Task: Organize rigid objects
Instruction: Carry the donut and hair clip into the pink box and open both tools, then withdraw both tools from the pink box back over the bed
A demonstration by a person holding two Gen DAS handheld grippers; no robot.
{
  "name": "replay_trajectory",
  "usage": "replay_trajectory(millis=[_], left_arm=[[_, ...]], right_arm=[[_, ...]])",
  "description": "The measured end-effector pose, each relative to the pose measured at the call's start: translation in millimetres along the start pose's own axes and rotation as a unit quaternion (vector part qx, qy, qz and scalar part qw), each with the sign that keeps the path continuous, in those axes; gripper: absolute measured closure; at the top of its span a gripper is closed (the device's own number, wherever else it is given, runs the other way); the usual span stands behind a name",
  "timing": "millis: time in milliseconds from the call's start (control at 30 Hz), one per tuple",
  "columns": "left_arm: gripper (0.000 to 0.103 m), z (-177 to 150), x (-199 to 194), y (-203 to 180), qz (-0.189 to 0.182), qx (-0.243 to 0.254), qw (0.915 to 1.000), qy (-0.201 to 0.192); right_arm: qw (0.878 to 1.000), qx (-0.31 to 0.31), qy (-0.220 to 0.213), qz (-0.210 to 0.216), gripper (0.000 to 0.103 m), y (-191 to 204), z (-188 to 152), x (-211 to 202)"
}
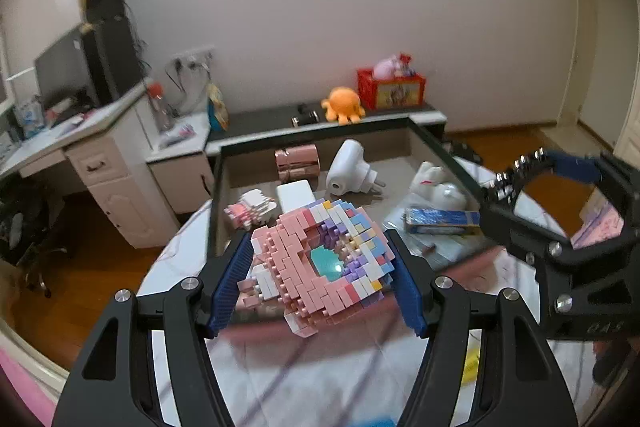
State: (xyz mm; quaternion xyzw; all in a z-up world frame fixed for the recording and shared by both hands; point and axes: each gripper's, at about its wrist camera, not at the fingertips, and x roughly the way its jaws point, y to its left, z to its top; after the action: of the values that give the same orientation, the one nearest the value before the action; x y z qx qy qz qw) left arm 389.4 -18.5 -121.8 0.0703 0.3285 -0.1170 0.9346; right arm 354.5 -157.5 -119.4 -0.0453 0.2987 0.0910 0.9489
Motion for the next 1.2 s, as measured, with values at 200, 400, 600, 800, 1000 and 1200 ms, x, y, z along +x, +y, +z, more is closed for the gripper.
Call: replay_trajectory(millis=[200, 400, 600, 800, 1000, 1200], left_arm=[[0.036, 24.0, 74.4, 8.4, -0.007, 0.002, 0.9984, 0.056], [0.036, 23.5, 109.1, 6.1, -0.001, 0.009, 0.9963, 0.086], [0.035, 24.1, 119.7, 3.9, 0.004, 0.013, 0.9956, 0.093], [0.012, 25.4, 105.0, 0.8, 0.012, 0.015, 0.9973, 0.07], [0.0, 22.8, 62.7, 8.2, 0.029, 0.009, 0.9991, 0.03], [0.0, 12.6, -9.9, 14.1, 0.041, -0.013, 0.9985, -0.034]], right_arm=[[0.998, -0.017, 0.056, -0.019, 0.007, -15.9, 28.1, 77.0], [0.993, -0.038, 0.102, -0.035, 0.007, -22.0, 38.4, 126.8], [0.992, -0.049, 0.113, -0.024, 0.006, -22.3, 38.0, 142.7], [0.994, -0.058, 0.083, -0.027, 0.0, -20.2, 39.4, 128.5], [0.998, -0.046, 0.041, -0.012, 0.0, -17.2, 44.0, 87.7], [1.0, -0.019, -0.008, 0.019, 0.0, -11.8, 46.0, 29.1]])
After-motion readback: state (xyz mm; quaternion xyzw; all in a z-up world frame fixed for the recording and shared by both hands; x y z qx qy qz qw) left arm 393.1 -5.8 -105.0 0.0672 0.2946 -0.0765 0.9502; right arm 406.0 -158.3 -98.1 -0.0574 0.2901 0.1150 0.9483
